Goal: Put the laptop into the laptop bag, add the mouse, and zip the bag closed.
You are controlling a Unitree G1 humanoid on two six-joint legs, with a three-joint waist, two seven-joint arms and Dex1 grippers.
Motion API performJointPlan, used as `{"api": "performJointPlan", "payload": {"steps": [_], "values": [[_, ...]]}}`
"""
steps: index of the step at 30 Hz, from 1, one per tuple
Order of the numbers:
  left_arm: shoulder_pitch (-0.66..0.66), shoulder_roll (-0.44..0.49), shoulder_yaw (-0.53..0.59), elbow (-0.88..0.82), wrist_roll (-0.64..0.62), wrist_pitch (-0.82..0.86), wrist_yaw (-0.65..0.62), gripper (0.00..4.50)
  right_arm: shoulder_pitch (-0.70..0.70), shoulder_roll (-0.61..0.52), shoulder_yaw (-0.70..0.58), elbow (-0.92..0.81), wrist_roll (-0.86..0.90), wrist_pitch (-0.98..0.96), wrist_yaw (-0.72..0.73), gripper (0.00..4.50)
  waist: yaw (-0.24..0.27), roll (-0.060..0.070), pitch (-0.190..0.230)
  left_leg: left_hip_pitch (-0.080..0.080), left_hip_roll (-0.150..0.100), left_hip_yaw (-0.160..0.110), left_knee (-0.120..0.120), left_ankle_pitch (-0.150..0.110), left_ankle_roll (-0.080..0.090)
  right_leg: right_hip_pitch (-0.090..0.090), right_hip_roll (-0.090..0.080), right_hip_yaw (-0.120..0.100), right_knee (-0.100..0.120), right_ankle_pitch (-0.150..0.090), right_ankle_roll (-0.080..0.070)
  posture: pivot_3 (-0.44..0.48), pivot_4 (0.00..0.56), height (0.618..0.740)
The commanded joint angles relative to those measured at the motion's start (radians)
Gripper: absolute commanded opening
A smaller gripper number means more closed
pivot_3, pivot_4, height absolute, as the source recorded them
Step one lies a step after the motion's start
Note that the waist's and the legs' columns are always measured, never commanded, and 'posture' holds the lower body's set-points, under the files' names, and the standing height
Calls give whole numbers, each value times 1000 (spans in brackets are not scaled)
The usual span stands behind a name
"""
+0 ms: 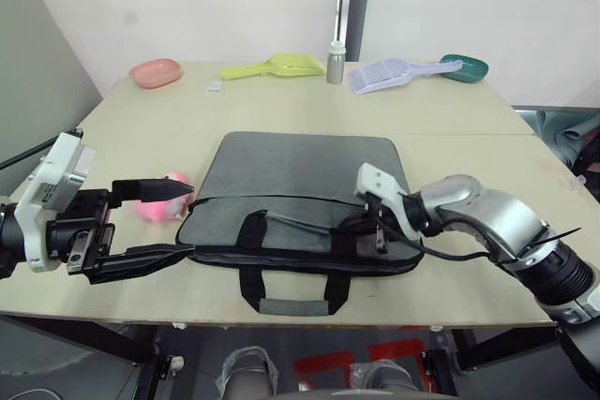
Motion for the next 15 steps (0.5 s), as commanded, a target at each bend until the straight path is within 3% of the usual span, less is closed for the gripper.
{"api": "performJointPlan", "payload": {"steps": [1, 5, 7, 15], "values": [[27, -3, 34, 28, 37, -32, 2, 4500, -30, 17, 105, 98, -143, -31, 2, 41, -8, -1, -2, 1, 0, 0, 0, 0, 0, 0, 0, 0, 1, 0, 0, 0, 150, 740], [119, 5, 39, 117, 177, -64, 24, 4500, -86, 31, 162, 182, -230, -75, 44, 41, -26, -3, -7, 8, 0, 1, 1, 0, 0, 5, 0, 2, 4, 0, 0, 0, 150, 740], [126, 10, 48, 255, 249, -101, 41, 4500, -108, 34, 161, 211, -243, -94, 76, 41, -26, -4, -7, 14, 0, 1, 0, 0, -1, 9, 0, 3, 5, -1, 1, 0, 150, 740], [2, 20, 65, 630, 324, -179, 116, 4500, -119, 47, 129, 232, -258, -117, 161, 41, -7, -11, -14, 17, 0, 0, 1, -1, -1, 10, 0, 3, 8, 1, -1, 0, 150, 740]]}}
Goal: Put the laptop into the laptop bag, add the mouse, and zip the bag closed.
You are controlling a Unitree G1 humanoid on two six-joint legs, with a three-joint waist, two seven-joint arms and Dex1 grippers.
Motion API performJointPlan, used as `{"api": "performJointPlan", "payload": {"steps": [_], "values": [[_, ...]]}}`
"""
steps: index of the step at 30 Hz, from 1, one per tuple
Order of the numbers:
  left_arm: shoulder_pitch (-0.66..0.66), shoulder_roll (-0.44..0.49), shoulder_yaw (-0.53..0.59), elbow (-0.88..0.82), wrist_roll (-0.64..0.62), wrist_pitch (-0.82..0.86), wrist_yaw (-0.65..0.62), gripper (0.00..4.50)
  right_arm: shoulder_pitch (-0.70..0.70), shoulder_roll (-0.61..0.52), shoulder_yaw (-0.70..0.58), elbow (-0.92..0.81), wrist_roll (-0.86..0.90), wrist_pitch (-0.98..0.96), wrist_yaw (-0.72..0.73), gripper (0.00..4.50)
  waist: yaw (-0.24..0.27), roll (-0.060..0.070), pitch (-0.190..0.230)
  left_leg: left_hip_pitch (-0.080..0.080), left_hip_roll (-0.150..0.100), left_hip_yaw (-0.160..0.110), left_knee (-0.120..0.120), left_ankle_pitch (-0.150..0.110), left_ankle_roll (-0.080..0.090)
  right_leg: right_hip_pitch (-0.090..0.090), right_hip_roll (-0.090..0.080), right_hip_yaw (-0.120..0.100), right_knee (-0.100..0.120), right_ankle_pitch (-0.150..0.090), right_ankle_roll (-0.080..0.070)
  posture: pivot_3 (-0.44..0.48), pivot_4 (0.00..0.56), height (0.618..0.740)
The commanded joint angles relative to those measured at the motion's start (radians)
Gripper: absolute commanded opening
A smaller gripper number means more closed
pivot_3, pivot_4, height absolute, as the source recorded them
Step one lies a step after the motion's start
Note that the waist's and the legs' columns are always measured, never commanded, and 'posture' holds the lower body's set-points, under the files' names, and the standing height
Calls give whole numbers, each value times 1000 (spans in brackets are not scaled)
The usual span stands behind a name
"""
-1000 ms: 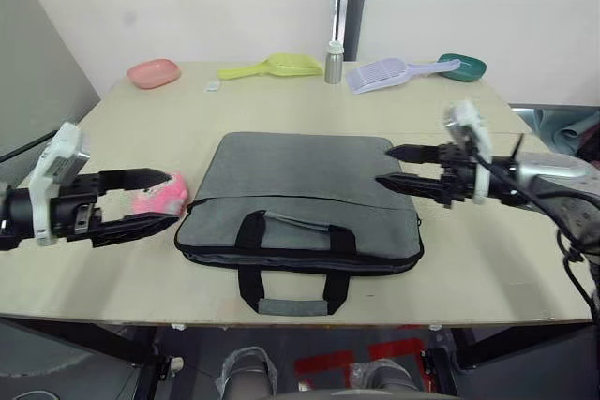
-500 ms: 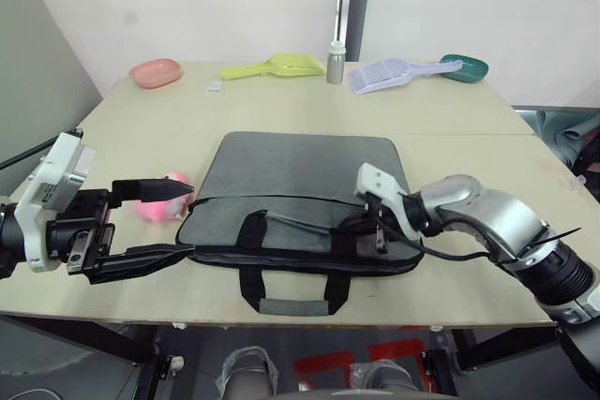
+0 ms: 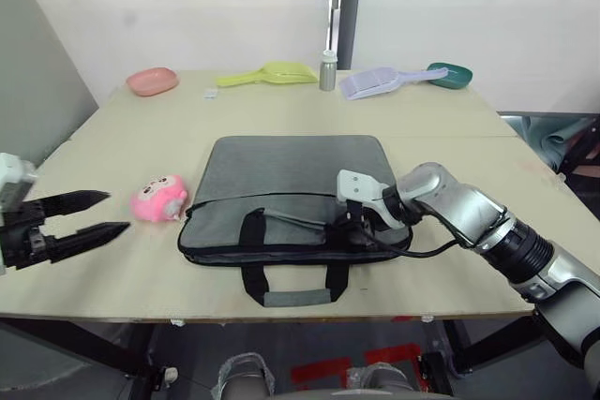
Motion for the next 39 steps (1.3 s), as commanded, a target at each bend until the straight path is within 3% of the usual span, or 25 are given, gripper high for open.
{"api": "performJointPlan", "payload": {"steps": [1, 4, 9, 13, 22, 28, 33, 39], "values": [[-86, 21, -3, 97, 23, 0, 84, 4500, 18, -8, 10, 27, -39, 24, 26, 41, 6, -2, -2, 0, 0, 0, 0, 0, 0, 0, 0, 0, 1, 0, 0, 0, 150, 740], [-166, 13, -66, 131, 34, 21, 147, 4500, 18, -2, -2, 22, -42, 27, 38, 41, 15, -6, -5, 0, 0, -1, 1, 0, 0, 0, 0, -1, 2, 0, 0, 0, 150, 740], [-249, -28, -169, 90, 12, 51, 188, 4500, -40, 94, -200, -7, 142, 186, 40, 41, 9, -9, -6, -1, 0, -1, 3, 0, 0, -1, 0, -1, 2, 0, -1, 0, 150, 740], [-269, -38, -193, 63, -8, 75, 189, 4500, -83, 118, -259, 49, 146, 216, 4, 41, 0, -8, -5, -8, 1, -1, 3, 1, -2, -11, 2, 0, 6, 0, -1, 0, 150, 740], [-289, -15, -177, 55, -25, 118, 188, 4500, -34, 76, -80, 90, -22, 97, 11, 41, 6, -7, -4, -15, 14, -6, 0, 0, -11, -13, 15, -7, -2, -2, -5, 0, 150, 740], [-293, 10, -159, 78, -25, 125, 186, 4500, 14, 51, 33, 110, -106, 42, 69, 41, 9, -7, -5, -7, 15, -5, 0, 0, -12, -7, 16, -6, -1, -3, -5, 0, 150, 740], [-285, 12, -159, 93, -16, 120, 182, 4500, -16, 110, 10, 216, -152, 17, 47, 41, 8, -3, -10, 2, 15, -4, -1, 0, -12, -1, 16, -4, 1, -3, -6, 0, 150, 740], [-330, 5, -233, 181, 55, 95, 242, 4500, -37, 126, -11, 236, -154, 7, 81, 41, 3, -3, -10, 3, 15, -4, 0, 0, -12, -2, 16, -3, 7, -3, -6, 0, 150, 740]]}}
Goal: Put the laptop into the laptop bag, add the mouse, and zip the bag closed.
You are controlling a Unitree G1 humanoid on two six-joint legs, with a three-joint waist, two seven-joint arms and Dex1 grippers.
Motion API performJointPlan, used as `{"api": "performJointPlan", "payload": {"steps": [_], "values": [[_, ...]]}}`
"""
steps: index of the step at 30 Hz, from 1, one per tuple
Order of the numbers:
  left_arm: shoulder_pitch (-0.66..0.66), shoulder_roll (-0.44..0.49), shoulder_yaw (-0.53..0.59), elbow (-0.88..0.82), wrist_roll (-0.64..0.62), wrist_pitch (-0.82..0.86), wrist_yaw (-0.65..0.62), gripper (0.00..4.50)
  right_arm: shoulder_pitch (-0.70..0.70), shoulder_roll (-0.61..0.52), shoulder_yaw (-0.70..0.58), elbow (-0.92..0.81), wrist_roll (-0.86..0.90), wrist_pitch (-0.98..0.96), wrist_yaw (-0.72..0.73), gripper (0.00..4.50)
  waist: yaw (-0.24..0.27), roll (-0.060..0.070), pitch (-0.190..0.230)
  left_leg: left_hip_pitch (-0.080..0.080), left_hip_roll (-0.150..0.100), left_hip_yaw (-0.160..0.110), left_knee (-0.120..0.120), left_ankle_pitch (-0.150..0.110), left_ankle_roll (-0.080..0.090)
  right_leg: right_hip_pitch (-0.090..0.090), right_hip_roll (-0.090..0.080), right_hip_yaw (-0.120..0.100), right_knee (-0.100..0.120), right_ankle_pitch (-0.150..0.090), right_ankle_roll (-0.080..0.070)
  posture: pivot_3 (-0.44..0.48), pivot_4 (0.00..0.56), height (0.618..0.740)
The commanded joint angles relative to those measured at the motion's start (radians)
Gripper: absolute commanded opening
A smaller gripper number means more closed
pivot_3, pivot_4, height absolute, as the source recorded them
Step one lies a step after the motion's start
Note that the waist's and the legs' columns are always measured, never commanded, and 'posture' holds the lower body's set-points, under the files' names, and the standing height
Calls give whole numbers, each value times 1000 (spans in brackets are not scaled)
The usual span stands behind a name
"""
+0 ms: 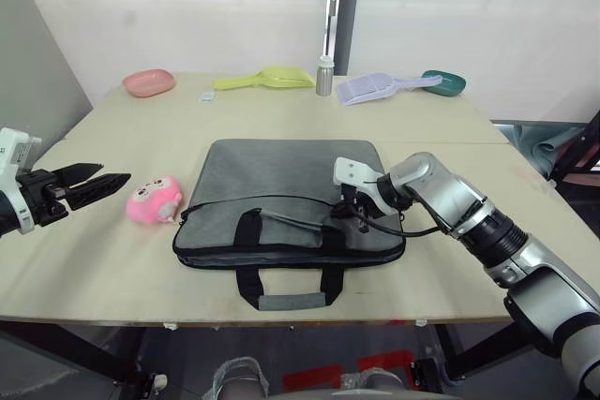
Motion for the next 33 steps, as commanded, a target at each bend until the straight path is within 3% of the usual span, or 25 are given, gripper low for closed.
{"api": "performJointPlan", "payload": {"steps": [1, 7, 15, 23, 33], "values": [[-68, 6, -51, 63, 52, -30, 52, 4500, 21, 4, 36, 42, -29, 19, 22, 41, 4, 0, 0, 0, 0, -1, 0, 0, 0, 0, 0, -1, 0, 0, 0, 0, 150, 740], [-189, -59, -192, 155, 106, -63, 66, 4500, 20, 11, 22, 24, -28, 36, 34, 41, 7, 0, 0, -1, 0, -1, 0, 0, 0, -1, 0, 0, 1, 0, 0, 0, 150, 740], [-412, -116, -349, 511, 248, -164, 81, 4500, 33, 2, 7, -22, -26, 67, 28, 41, 1, -5, -4, -3, 0, -1, 0, 1, -2, -2, 1, 0, -2, 0, -1, 0, 150, 740], [-424, -150, -438, 646, 334, -216, 22, 4500, 75, -13, -6, -92, -22, 118, 12, 41, 6, -5, -4, -3, 0, 0, -6, 1, -3, -1, 1, -1, -11, 0, -1, 0, 150, 740], [-385, -146, -428, 623, 328, -205, -18, 1183, 84, -5, -11, -124, -16, 152, -14, 0, 6, 0, -4, -2, 0, 0, -8, 1, -3, -1, 1, -1, -12, 0, -1, 0, 150, 740]]}}
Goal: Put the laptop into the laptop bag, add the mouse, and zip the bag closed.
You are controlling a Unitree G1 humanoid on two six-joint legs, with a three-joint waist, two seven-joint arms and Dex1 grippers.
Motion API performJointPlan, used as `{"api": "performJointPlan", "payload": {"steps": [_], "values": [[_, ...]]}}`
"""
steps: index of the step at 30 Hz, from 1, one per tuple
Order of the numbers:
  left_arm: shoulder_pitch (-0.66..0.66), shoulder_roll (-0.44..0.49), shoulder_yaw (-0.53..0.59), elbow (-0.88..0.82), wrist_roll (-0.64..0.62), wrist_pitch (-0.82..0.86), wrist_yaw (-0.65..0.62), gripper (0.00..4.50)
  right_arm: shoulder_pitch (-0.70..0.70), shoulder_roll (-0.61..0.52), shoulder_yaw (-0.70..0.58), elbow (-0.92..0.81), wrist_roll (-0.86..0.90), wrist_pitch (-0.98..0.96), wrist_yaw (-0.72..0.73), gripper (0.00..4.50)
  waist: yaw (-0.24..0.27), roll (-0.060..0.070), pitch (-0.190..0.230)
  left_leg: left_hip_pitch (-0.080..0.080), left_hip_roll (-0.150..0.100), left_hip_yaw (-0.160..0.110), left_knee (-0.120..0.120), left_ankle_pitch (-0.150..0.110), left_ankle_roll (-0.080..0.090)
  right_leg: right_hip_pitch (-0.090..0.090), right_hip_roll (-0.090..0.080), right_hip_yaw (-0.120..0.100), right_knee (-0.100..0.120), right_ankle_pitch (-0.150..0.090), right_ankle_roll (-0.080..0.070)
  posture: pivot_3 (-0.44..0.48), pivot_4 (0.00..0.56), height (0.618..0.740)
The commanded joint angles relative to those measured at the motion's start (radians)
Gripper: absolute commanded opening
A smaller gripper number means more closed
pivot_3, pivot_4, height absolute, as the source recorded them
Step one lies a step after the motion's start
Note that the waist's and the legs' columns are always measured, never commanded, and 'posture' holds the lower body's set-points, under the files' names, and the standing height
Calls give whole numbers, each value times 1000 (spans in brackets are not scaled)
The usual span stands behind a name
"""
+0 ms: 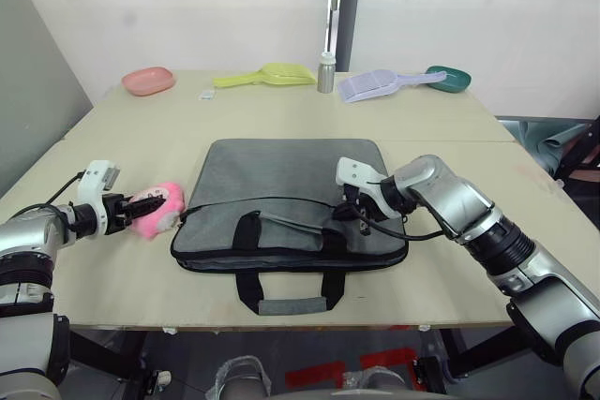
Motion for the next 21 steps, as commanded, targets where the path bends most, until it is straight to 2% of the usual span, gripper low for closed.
{"api": "performJointPlan", "payload": {"steps": [1, 3, 4, 11, 21], "values": [[56, 13, 2, -50, 6, 30, -19, 841, 35, -3, 37, 10, -9, 38, -6, 0, -1, 1, 0, 0, 0, 0, -1, 0, 0, 0, 0, 0, 0, 0, 0, 0, 150, 740], [96, 19, 21, -110, -15, 58, -28, 208, 39, -5, 36, 2, -6, 45, -8, 0, -2, 1, -1, 0, 0, 1, -2, 0, 0, 0, 0, 0, -2, 0, 0, 0, 150, 740], [118, 22, 34, -143, -25, 75, -28, 33, 40, -7, 36, 0, -6, 46, -8, 0, -3, 2, -1, 0, 0, 1, -3, 0, 0, 0, 0, 0, -3, 0, 0, 0, 150, 740], [379, 61, 132, -483, -122, 211, -50, 33, 49, -15, 46, -11, -6, 48, 2, 0, -9, 3, -1, 0, 0, 2, -12, 0, -1, -1, 0, -1, -11, 0, 0, 0, 150, 740], [631, 85, 214, -754, -212, 310, -83, 33, 54, -19, 67, -22, -6, 46, 21, 0, -18, 7, 2, 0, 0, 4, -14, 0, -1, -1, 1, 0, -14, 0, 0, 0, 150, 740]]}}
